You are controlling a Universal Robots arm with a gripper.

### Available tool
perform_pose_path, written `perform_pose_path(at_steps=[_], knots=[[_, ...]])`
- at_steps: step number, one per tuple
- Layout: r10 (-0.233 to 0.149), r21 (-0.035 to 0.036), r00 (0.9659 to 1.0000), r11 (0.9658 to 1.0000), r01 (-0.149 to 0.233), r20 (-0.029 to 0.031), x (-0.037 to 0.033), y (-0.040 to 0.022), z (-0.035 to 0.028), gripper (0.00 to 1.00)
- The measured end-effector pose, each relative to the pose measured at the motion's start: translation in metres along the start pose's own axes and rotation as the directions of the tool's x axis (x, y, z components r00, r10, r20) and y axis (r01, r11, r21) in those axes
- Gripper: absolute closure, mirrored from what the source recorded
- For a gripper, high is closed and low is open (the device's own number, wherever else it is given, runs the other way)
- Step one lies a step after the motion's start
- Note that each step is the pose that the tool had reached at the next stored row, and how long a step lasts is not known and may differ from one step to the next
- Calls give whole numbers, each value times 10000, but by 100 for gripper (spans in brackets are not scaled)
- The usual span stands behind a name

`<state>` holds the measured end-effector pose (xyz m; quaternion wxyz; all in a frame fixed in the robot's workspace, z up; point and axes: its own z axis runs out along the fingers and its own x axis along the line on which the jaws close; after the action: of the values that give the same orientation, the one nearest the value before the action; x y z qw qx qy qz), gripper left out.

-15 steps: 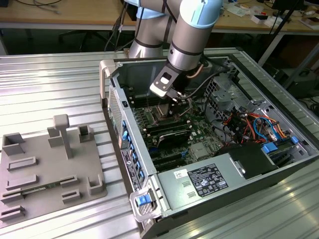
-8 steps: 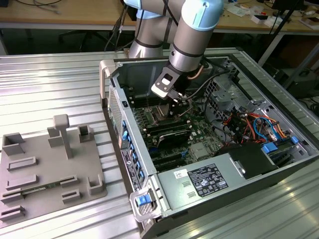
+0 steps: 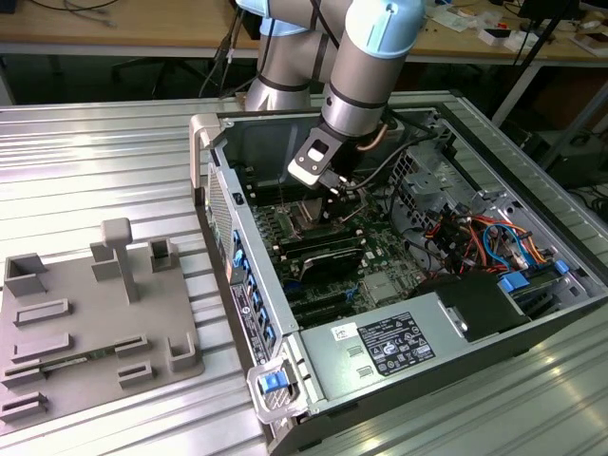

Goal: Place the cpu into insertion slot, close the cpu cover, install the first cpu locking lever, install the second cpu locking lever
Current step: 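Place the cpu into insertion slot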

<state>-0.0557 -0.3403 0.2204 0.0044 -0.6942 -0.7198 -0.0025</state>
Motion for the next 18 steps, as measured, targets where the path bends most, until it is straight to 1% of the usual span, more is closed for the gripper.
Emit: perform_pose_path(at_steps=[8,12,15,16,17,18], knots=[[-1,1,10000,10000,1,4,11,1,-19,45],[1,1,10000,10000,-1,3,45,2,-18,45],[1,2,10000,10000,-1,3,52,3,-5,45],[3,11,10000,10000,-3,2,52,3,8,45],[4,24,10000,10000,-4,2,52,3,40,45],[4,27,10000,10000,-4,2,52,3,54,45]])
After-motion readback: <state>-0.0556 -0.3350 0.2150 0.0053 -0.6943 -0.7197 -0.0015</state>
